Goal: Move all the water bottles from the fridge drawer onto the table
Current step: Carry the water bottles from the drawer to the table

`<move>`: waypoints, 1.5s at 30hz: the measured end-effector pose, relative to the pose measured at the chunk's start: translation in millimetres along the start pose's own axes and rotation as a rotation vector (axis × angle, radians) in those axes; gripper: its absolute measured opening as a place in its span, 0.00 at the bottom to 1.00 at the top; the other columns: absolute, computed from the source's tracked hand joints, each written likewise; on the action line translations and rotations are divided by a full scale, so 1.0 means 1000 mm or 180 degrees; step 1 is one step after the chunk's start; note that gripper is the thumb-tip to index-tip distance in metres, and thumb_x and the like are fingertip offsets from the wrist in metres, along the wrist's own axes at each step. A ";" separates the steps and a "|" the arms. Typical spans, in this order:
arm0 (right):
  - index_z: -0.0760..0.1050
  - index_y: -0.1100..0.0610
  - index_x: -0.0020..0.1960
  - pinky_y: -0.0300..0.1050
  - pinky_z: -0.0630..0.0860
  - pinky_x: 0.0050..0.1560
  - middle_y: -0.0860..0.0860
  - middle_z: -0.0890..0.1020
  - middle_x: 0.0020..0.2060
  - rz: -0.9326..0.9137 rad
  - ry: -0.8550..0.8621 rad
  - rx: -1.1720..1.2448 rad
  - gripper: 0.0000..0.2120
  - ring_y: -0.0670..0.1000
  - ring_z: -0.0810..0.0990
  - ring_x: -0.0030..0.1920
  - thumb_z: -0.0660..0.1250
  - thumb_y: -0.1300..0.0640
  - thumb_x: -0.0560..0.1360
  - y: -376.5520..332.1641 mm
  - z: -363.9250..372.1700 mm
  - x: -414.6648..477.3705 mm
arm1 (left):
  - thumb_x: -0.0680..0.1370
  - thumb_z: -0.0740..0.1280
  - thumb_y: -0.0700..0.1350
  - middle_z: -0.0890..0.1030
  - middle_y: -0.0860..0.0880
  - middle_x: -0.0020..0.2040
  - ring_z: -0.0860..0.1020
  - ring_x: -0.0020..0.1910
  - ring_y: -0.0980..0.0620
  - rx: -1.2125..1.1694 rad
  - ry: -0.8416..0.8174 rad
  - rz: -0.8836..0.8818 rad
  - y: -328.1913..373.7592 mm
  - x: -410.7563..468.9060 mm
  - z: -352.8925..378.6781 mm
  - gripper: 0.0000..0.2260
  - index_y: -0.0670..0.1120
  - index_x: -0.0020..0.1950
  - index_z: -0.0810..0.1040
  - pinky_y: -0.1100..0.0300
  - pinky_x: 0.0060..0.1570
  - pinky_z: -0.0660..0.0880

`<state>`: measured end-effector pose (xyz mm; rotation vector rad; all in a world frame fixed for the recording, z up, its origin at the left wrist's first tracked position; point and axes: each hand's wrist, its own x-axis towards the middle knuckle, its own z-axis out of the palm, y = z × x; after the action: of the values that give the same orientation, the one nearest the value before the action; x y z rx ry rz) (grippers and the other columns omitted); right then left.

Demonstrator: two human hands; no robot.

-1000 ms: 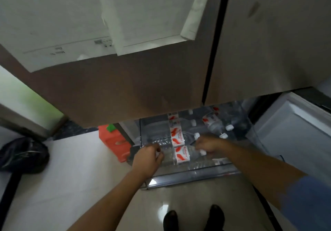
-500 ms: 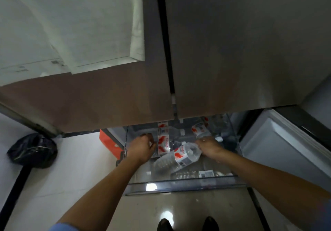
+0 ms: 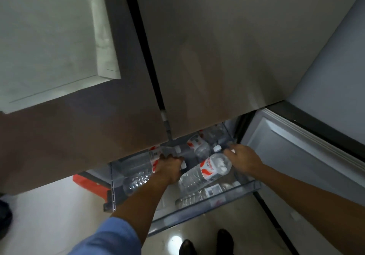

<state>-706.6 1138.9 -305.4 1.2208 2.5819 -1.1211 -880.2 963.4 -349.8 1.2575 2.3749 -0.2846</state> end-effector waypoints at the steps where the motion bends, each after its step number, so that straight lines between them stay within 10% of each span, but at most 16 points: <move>1: 0.72 0.57 0.36 0.47 0.69 0.40 0.52 0.75 0.33 0.0034 0.0036 0.0031 0.29 0.54 0.75 0.39 0.52 0.30 0.66 -0.002 0.000 -0.002 | 0.78 0.62 0.58 0.74 0.43 0.66 0.70 0.65 0.41 0.0111 0.0032 0.0086 -0.001 0.001 0.001 0.21 0.52 0.69 0.69 0.50 0.64 0.65; 17: 0.71 0.52 0.50 0.43 0.71 0.39 0.53 0.81 0.45 -0.0493 0.0737 -0.0417 0.17 0.54 0.77 0.41 0.63 0.39 0.75 -0.039 0.015 -0.041 | 0.78 0.61 0.54 0.77 0.43 0.61 0.76 0.56 0.42 0.0597 0.1001 0.0809 -0.014 -0.076 -0.030 0.20 0.47 0.68 0.67 0.52 0.51 0.72; 25: 0.71 0.53 0.53 0.48 0.68 0.42 0.54 0.84 0.45 -0.1586 0.1076 -0.1020 0.18 0.59 0.81 0.47 0.62 0.39 0.74 -0.089 0.018 -0.066 | 0.77 0.47 0.61 0.83 0.42 0.40 0.81 0.39 0.39 0.0367 0.1902 -0.0161 -0.053 -0.164 -0.056 0.24 0.45 0.54 0.72 0.51 0.42 0.78; 36: 0.73 0.54 0.47 0.43 0.68 0.33 0.48 0.76 0.31 -0.3345 0.1478 -0.0492 0.15 0.52 0.74 0.31 0.64 0.42 0.75 -0.163 -0.044 -0.155 | 0.76 0.67 0.53 0.80 0.43 0.32 0.77 0.26 0.42 -0.0065 0.3516 -0.1783 -0.013 -0.331 -0.080 0.13 0.44 0.41 0.76 0.59 0.27 0.70; 45: 0.78 0.54 0.49 0.43 0.71 0.35 0.53 0.82 0.37 -0.4361 0.0648 -0.0931 0.19 0.53 0.77 0.34 0.61 0.39 0.75 -0.211 0.069 -0.281 | 0.74 0.55 0.61 0.81 0.46 0.33 0.78 0.29 0.43 -0.0096 0.3134 -0.2921 -0.002 -0.521 0.025 0.20 0.46 0.41 0.74 0.52 0.30 0.77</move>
<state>-678.4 826.2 -133.3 -0.7316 3.4804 -0.5561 -617.9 570.6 -128.8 0.1303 3.6572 0.1749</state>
